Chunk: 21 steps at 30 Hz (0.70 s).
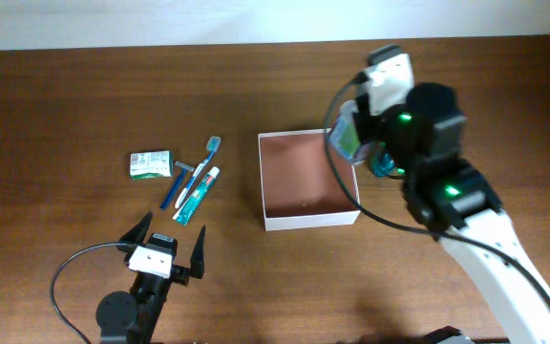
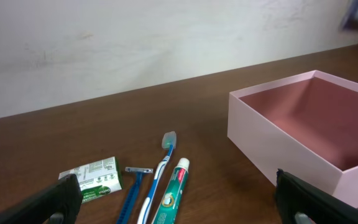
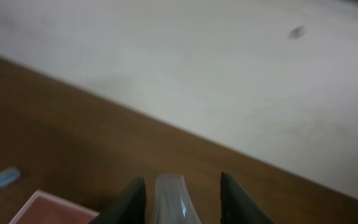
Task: Pack container
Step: 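Carry the soap bottle left over the pink box with right gripper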
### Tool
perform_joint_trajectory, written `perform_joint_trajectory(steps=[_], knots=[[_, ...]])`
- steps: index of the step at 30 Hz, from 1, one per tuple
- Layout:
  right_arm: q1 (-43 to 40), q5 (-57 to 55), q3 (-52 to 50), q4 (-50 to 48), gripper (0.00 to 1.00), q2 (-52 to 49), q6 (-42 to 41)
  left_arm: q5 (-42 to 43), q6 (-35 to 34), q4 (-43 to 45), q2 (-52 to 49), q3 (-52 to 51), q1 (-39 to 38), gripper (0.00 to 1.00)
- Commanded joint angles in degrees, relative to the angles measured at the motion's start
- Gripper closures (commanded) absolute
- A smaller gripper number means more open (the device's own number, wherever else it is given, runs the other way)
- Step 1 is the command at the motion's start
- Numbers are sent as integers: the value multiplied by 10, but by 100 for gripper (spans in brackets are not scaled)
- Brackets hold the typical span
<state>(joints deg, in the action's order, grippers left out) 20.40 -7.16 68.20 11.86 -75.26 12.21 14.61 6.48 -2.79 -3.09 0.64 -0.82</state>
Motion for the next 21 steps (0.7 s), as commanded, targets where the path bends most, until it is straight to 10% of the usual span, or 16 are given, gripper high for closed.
perform_joint_trajectory(steps=[1,21], knots=[[30,-42,21,-23,66,-38,-7,8,9,-3,5,-1,2,0],[59,-71,21,-35,67,-106,-113,8,9,-3,5,-1,2,0]])
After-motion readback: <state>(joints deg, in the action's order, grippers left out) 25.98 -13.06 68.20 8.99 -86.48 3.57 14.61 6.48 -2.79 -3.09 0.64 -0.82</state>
